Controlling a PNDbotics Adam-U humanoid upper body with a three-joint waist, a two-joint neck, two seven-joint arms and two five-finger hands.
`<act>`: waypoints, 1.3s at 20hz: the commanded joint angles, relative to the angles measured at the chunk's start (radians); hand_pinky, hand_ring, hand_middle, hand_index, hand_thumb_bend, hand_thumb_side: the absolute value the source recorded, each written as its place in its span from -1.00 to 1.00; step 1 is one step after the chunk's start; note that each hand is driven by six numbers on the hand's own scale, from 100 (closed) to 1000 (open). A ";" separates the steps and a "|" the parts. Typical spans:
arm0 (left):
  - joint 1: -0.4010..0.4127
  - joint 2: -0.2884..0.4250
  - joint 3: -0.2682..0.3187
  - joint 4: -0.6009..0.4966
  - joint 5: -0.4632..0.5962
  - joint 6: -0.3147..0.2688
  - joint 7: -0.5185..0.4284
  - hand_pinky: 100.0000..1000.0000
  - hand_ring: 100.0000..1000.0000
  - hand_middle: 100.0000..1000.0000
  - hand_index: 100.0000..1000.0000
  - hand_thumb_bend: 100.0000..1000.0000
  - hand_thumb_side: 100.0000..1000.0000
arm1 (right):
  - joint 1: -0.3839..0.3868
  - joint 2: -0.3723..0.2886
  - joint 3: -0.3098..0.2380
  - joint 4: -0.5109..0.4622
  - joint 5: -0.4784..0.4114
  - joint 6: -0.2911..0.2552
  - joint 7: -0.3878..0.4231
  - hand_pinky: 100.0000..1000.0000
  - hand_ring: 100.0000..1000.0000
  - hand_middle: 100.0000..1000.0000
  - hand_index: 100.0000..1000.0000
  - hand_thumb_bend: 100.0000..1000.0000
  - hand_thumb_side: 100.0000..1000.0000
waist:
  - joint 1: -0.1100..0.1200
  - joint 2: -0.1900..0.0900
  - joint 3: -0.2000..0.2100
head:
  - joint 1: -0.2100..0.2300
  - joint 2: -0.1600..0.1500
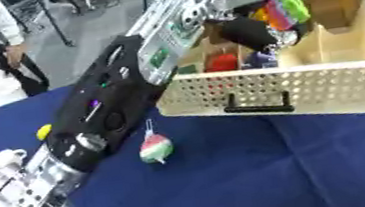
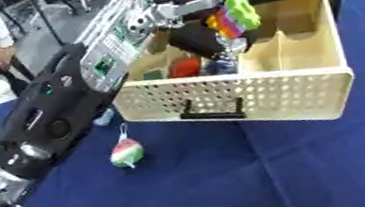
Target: Pick up objects from table and place into drawer.
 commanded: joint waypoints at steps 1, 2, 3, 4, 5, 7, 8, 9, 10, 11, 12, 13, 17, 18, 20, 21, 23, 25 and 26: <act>-0.028 0.011 0.013 -0.015 0.024 -0.019 -0.027 -0.14 0.38 0.26 0.60 -0.69 0.50 | -0.016 -0.008 -0.003 -0.007 0.002 -0.004 -0.010 0.23 0.13 0.30 0.34 -1.00 0.59 | -0.008 -0.020 0.001 | -0.001 -0.012; -0.030 0.010 0.012 -0.019 0.031 -0.024 -0.035 -0.12 0.42 0.30 0.65 -0.64 0.54 | -0.016 -0.007 -0.003 -0.007 0.002 -0.003 -0.010 0.23 0.13 0.31 0.34 -1.00 0.59 | -0.007 -0.021 0.001 | -0.002 -0.011; -0.032 0.010 0.011 -0.022 0.038 -0.027 -0.045 -0.09 0.46 0.36 0.71 -0.58 0.58 | -0.016 -0.007 -0.003 -0.007 0.001 -0.003 -0.010 0.23 0.13 0.31 0.34 -1.00 0.59 | -0.007 -0.021 0.001 | -0.001 -0.011; -0.034 0.009 0.010 -0.024 0.044 -0.030 -0.056 -0.06 0.48 0.38 0.74 -0.55 0.60 | -0.017 -0.006 -0.002 -0.007 0.001 -0.003 -0.010 0.24 0.13 0.31 0.34 -1.00 0.59 | -0.006 -0.022 0.001 | -0.001 -0.010; -0.035 0.010 0.010 -0.025 0.047 -0.033 -0.066 -0.04 0.50 0.42 0.78 -0.52 0.61 | -0.017 -0.006 -0.002 -0.007 0.000 -0.003 -0.010 0.24 0.13 0.31 0.34 -1.00 0.59 | -0.006 -0.023 0.001 | -0.001 -0.010; -0.035 0.012 0.010 -0.026 0.045 -0.036 -0.087 0.05 0.58 0.51 0.88 -0.35 0.62 | -0.017 -0.006 -0.002 -0.007 -0.001 -0.003 -0.011 0.24 0.13 0.32 0.34 -1.00 0.59 | -0.004 -0.024 0.001 | -0.002 -0.010; -0.035 0.012 0.011 -0.025 0.041 -0.037 -0.100 0.07 0.60 0.53 0.91 -0.28 0.63 | -0.017 -0.006 -0.002 -0.007 -0.001 -0.003 -0.011 0.24 0.13 0.32 0.34 -1.00 0.60 | -0.004 -0.025 0.002 | -0.002 -0.009; -0.035 0.012 0.013 -0.024 0.037 -0.039 -0.112 0.10 0.62 0.56 0.95 -0.20 0.63 | -0.017 -0.005 -0.002 -0.007 -0.001 -0.003 -0.011 0.25 0.13 0.32 0.33 -1.00 0.60 | -0.003 -0.026 0.002 | -0.003 -0.009; -0.035 0.013 0.016 -0.024 0.034 -0.041 -0.121 0.11 0.62 0.56 0.96 -0.19 0.60 | -0.017 -0.005 -0.003 -0.007 -0.001 -0.003 -0.011 0.25 0.13 0.32 0.33 -1.00 0.60 | -0.002 -0.027 0.002 | -0.003 -0.009; -0.036 0.013 0.018 -0.024 0.030 -0.043 -0.128 0.14 0.64 0.58 0.98 -0.17 0.57 | -0.017 -0.005 -0.003 -0.007 -0.001 -0.002 -0.011 0.25 0.13 0.32 0.33 -1.00 0.60 | -0.002 -0.028 0.002 | -0.003 -0.010; -0.036 0.013 0.020 -0.024 0.026 -0.045 -0.133 0.13 0.64 0.58 0.99 -0.17 0.56 | -0.018 -0.004 -0.003 -0.007 -0.001 -0.002 -0.011 0.25 0.13 0.33 0.33 -1.00 0.60 | -0.001 -0.029 0.002 | -0.003 -0.010; -0.036 0.013 0.022 -0.025 0.021 -0.046 -0.134 0.14 0.65 0.59 1.00 -0.14 0.57 | -0.018 -0.004 -0.003 -0.007 -0.002 -0.002 -0.011 0.26 0.13 0.33 0.33 -1.00 0.60 | -0.001 -0.030 0.002 | -0.003 -0.010; -0.036 0.013 0.026 -0.027 0.009 -0.050 -0.126 0.11 0.63 0.56 0.99 -0.22 0.53 | -0.018 -0.003 -0.003 -0.007 -0.002 -0.001 -0.012 0.26 0.13 0.33 0.33 -1.00 0.60 | -0.002 -0.032 0.002 | -0.003 -0.011; -0.035 0.013 0.027 -0.027 0.007 -0.049 -0.123 0.11 0.63 0.56 0.98 -0.25 0.52 | -0.018 -0.002 -0.003 -0.007 -0.002 -0.001 -0.012 0.26 0.13 0.33 0.33 -1.00 0.60 | -0.002 -0.033 0.003 | -0.003 -0.011; -0.035 0.012 0.032 -0.030 0.008 -0.047 -0.112 0.09 0.62 0.55 0.97 -0.31 0.51 | -0.018 -0.001 -0.003 -0.007 -0.002 0.000 -0.012 0.26 0.13 0.33 0.33 -1.00 0.60 | -0.004 -0.034 0.003 | -0.003 -0.011; -0.035 0.010 0.038 -0.034 0.012 -0.044 -0.101 0.08 0.61 0.54 0.96 -0.36 0.49 | -0.018 -0.001 -0.003 -0.007 -0.002 0.000 -0.012 0.26 0.13 0.33 0.34 -1.00 0.60 | -0.006 -0.034 0.003 | -0.003 -0.010; -0.036 0.010 0.047 -0.046 0.023 -0.037 -0.077 0.06 0.60 0.52 0.95 -0.43 0.45 | -0.018 -0.001 -0.003 -0.007 -0.002 0.000 -0.012 0.26 0.13 0.33 0.34 -1.00 0.60 | -0.008 -0.035 0.004 | -0.003 -0.009; -0.037 0.013 0.057 -0.069 0.033 -0.030 -0.047 0.03 0.57 0.48 0.91 -0.56 0.40 | -0.017 -0.001 -0.003 -0.007 -0.002 -0.001 -0.013 0.26 0.14 0.33 0.34 -1.00 0.60 | -0.012 -0.036 0.006 | -0.004 -0.008; -0.037 0.015 0.064 -0.085 0.038 -0.024 -0.026 0.03 0.56 0.47 0.89 -0.61 0.38 | -0.016 -0.001 -0.004 -0.007 -0.001 -0.001 -0.013 0.26 0.14 0.33 0.34 -1.00 0.60 | -0.014 -0.036 0.008 | -0.005 -0.006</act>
